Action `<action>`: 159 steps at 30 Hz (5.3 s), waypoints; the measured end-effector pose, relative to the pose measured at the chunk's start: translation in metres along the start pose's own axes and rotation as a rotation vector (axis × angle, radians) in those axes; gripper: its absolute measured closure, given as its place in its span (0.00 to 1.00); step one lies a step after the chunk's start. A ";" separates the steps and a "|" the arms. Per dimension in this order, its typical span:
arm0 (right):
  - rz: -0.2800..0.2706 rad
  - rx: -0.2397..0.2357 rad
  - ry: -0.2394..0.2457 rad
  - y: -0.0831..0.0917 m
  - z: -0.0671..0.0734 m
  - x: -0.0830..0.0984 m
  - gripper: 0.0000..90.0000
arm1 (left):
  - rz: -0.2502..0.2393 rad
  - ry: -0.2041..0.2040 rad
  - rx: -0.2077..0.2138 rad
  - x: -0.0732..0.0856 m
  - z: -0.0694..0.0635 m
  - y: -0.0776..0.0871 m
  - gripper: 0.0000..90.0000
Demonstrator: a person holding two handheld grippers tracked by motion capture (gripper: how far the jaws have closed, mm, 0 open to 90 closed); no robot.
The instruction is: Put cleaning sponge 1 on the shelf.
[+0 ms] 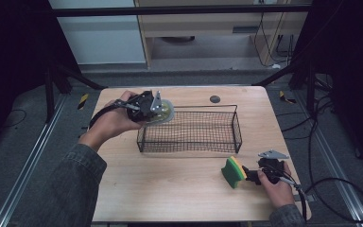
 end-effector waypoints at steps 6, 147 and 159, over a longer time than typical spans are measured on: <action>0.000 0.000 0.000 0.000 0.000 0.000 0.01 | 0.013 -0.015 0.005 0.000 -0.002 -0.007 0.79; -0.002 -0.003 0.010 -0.001 0.000 -0.001 0.01 | -0.020 0.177 0.140 0.007 -0.026 -0.063 0.29; -0.002 -0.005 0.002 -0.001 0.000 -0.001 0.01 | -0.097 0.295 0.149 0.000 -0.037 -0.039 0.09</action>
Point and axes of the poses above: each handheld gripper's, and its own axes: y roughly backward along the jaws, x roughly out of its underside, z roughly to its left, the point moved 4 cm from there along -y, roughly forward along the jaws, and after that the axes turned 4 degrees about -y, right-handed, at the moved point
